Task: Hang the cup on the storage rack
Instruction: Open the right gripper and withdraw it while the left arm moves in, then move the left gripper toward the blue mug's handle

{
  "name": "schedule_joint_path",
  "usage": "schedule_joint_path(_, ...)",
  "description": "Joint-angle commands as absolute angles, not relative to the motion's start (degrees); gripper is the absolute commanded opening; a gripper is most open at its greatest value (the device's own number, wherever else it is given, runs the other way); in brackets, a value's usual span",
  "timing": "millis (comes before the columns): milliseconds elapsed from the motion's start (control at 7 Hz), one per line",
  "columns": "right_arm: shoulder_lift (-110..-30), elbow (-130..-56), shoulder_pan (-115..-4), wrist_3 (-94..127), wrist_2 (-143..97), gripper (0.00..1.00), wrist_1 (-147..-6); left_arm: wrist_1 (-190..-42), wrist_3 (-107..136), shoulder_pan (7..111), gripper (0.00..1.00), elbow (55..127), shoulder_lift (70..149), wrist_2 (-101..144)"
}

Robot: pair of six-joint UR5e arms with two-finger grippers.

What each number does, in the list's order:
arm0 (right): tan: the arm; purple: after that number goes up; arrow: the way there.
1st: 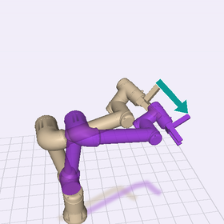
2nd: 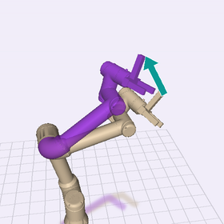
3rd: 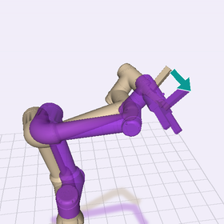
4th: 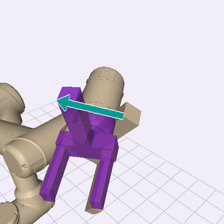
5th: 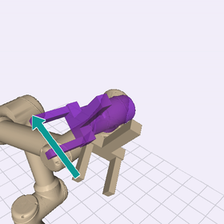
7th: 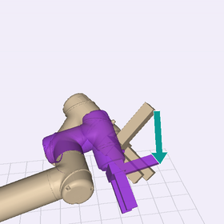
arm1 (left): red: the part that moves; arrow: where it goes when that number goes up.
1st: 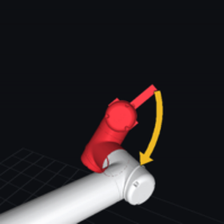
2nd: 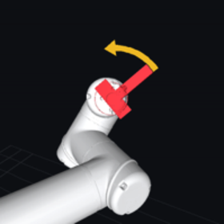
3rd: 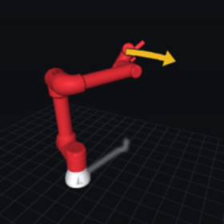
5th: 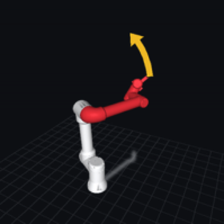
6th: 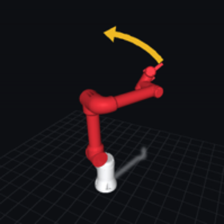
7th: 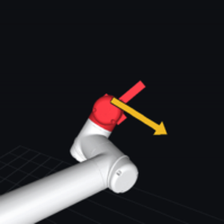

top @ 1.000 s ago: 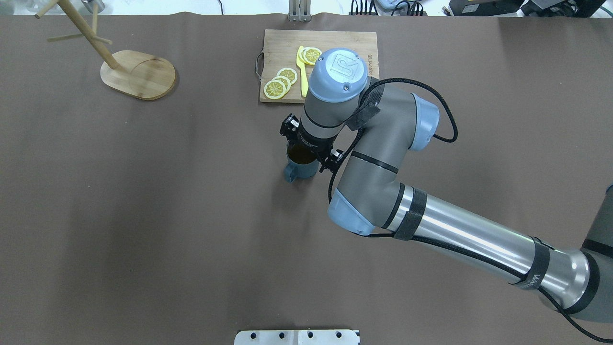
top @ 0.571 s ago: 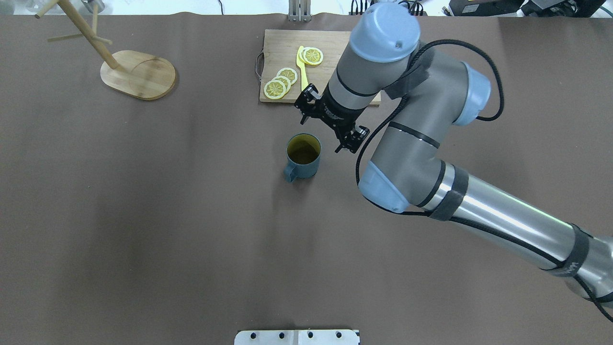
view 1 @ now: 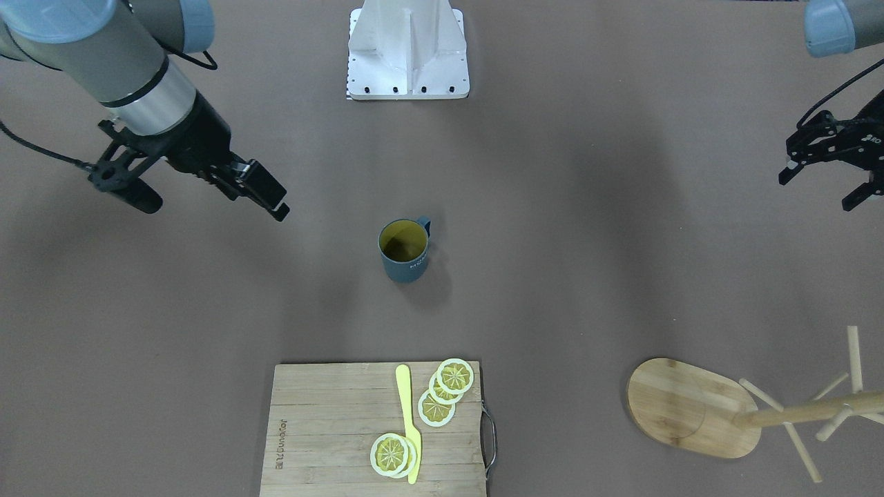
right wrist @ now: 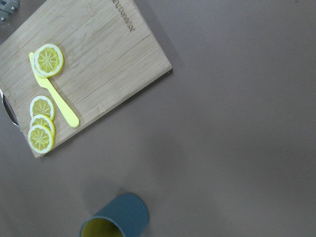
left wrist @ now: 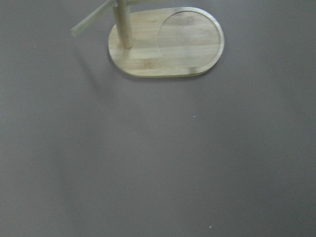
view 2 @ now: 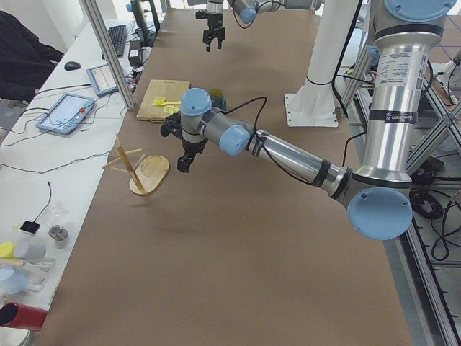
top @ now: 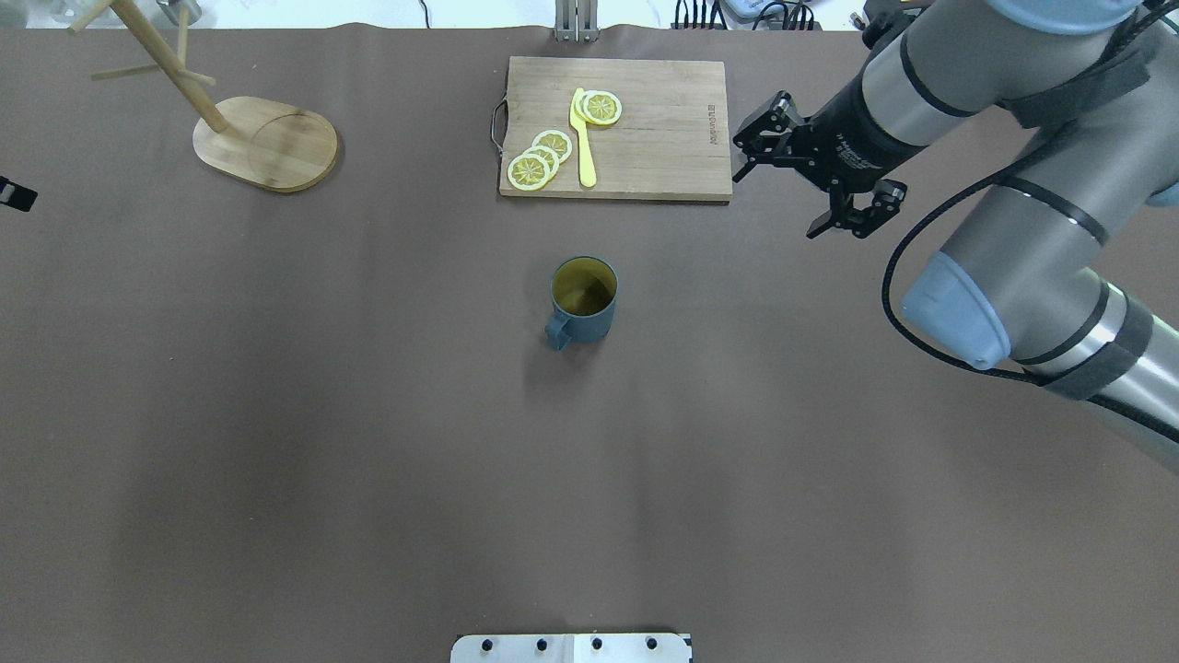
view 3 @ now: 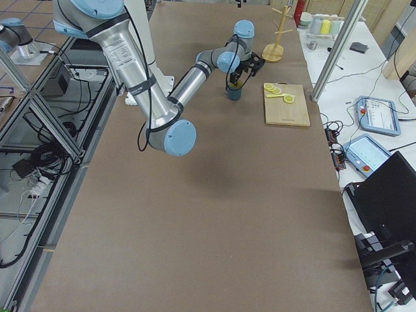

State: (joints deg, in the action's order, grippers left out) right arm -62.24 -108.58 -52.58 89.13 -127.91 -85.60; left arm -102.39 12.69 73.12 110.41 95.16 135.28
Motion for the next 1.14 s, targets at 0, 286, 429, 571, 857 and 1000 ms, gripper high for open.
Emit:
schedule_joint_path(0, -67.7, -109.2, -58.8, 76.4, -131.5, 1.0, -85.6, -110.5, 21.2, 68.6, 0.98, 110.0, 96.8, 134.8)
schedule_joint_path(286, -73.4, -109.2, -64.6, 62.4, -134.2, 1.0, -85.6, -110.6, 22.7, 65.1, 0.97, 108.9, 101.2, 134.8)
schedule_joint_path(429, -76.1, -108.6, -67.6, 57.6, -136.3, 1.0, -85.6, -111.5, 21.9, 63.2, 0.97, 108.7, 103.1, 134.7)
schedule_joint_path(571, -79.1, -109.0, -70.5, 53.2, -138.1, 1.0, -85.6, -111.6, 22.7, 60.0, 0.97, 109.0, 105.6, 130.1)
schedule_joint_path(857, -81.6, -107.2, -73.9, 42.8, -139.5, 1.0, -86.2, -114.9, 22.6, 55.0, 0.97, 107.2, 107.0, 126.0)
schedule_joint_path(1000, -81.8, -105.5, -75.4, 39.2, -139.6, 1.0, -86.4, -116.3, 22.9, 52.3, 0.97, 105.6, 108.6, 123.3)
